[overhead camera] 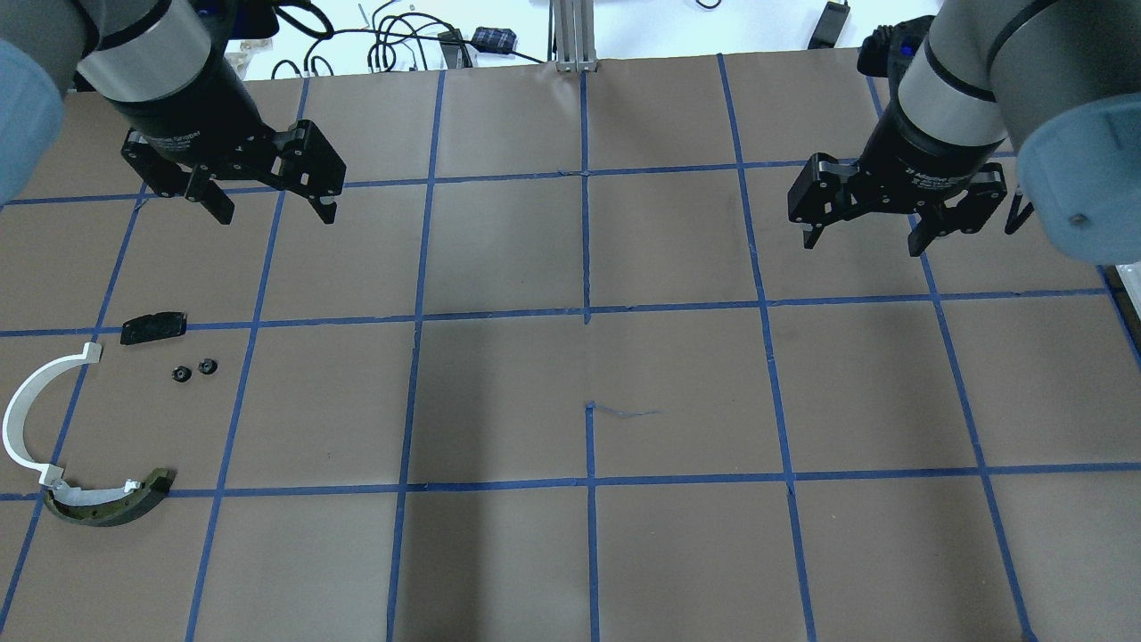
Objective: Place bearing gear from tray to pile
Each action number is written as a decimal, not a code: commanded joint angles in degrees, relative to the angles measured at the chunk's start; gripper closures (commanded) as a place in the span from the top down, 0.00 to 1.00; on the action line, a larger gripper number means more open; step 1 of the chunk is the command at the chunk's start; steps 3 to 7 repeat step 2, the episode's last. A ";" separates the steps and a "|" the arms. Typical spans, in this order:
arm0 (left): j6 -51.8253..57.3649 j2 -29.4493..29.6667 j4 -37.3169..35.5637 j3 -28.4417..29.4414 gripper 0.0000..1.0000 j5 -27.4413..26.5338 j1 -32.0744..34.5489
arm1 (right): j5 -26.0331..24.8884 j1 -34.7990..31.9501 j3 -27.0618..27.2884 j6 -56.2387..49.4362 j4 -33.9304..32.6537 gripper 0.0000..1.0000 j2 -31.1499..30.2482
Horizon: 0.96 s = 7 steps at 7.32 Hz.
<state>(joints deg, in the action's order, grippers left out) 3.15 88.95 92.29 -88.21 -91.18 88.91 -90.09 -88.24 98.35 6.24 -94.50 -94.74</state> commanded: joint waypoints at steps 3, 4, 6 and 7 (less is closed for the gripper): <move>-0.16 -0.01 0.08 -0.38 1.00 0.04 0.39 | 0.00 0.00 0.00 0.00 0.37 1.00 0.00; -0.16 -0.01 0.08 -0.38 1.00 0.04 0.39 | 0.00 0.00 0.00 0.00 0.37 1.00 0.00; -0.16 -0.01 0.08 -0.38 1.00 0.04 0.39 | 0.00 0.00 0.00 0.00 0.37 1.00 0.00; -0.16 -0.01 0.08 -0.38 1.00 0.04 0.39 | 0.00 0.00 0.00 0.00 0.37 1.00 0.00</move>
